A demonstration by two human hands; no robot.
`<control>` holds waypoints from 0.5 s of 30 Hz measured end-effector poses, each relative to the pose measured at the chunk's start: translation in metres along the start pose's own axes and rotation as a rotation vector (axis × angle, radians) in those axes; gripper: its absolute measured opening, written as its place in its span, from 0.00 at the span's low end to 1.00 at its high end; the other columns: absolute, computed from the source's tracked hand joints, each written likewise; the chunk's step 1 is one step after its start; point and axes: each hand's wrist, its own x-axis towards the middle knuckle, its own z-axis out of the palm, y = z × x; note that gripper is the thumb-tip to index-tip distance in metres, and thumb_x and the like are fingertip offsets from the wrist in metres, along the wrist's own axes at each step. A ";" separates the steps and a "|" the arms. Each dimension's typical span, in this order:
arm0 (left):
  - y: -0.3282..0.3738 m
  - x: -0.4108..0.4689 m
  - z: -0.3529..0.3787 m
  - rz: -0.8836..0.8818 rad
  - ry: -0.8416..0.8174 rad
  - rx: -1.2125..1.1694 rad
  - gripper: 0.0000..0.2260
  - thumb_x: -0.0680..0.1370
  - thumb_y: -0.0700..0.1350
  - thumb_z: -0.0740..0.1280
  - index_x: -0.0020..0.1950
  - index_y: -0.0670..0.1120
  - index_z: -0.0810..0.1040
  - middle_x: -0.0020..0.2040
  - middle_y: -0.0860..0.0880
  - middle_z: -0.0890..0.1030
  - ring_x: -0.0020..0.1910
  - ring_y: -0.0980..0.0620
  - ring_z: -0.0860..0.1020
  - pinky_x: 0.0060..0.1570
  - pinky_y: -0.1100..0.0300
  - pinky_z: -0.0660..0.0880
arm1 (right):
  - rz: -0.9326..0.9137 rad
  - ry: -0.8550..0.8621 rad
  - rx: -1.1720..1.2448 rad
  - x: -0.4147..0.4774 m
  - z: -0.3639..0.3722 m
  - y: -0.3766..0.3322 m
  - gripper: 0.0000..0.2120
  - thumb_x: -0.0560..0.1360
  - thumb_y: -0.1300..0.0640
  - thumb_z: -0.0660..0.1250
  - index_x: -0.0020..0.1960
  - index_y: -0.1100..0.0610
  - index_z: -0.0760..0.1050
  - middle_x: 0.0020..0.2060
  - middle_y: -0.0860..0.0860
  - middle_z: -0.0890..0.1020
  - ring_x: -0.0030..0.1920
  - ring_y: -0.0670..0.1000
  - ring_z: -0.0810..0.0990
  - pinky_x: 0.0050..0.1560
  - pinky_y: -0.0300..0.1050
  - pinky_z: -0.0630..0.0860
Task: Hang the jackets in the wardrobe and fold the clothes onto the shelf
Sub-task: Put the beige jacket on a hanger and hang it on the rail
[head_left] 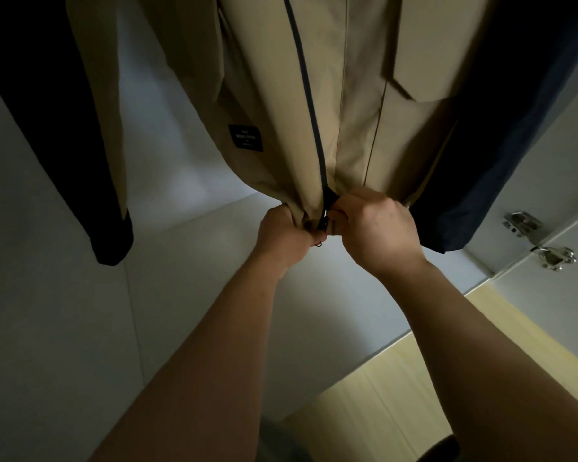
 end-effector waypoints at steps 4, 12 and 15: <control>-0.003 0.003 0.000 -0.015 0.003 -0.026 0.13 0.70 0.40 0.78 0.52 0.39 0.83 0.46 0.43 0.86 0.49 0.44 0.84 0.56 0.47 0.80 | -0.019 0.196 0.040 0.004 -0.012 -0.003 0.09 0.80 0.58 0.65 0.48 0.61 0.82 0.43 0.57 0.79 0.40 0.60 0.78 0.35 0.55 0.77; 0.000 -0.001 -0.008 -0.144 -0.032 -0.313 0.13 0.73 0.46 0.77 0.54 0.42 0.83 0.47 0.42 0.86 0.46 0.46 0.83 0.47 0.56 0.78 | 0.029 0.109 0.014 0.005 -0.001 -0.007 0.11 0.82 0.54 0.61 0.54 0.58 0.80 0.47 0.55 0.77 0.40 0.58 0.77 0.36 0.53 0.77; -0.004 -0.001 -0.008 -0.073 0.065 -0.229 0.16 0.72 0.48 0.77 0.54 0.39 0.83 0.48 0.42 0.85 0.41 0.47 0.80 0.43 0.57 0.74 | 0.038 0.020 -0.026 0.007 0.001 -0.008 0.14 0.83 0.51 0.58 0.54 0.56 0.80 0.47 0.53 0.75 0.41 0.57 0.77 0.39 0.52 0.77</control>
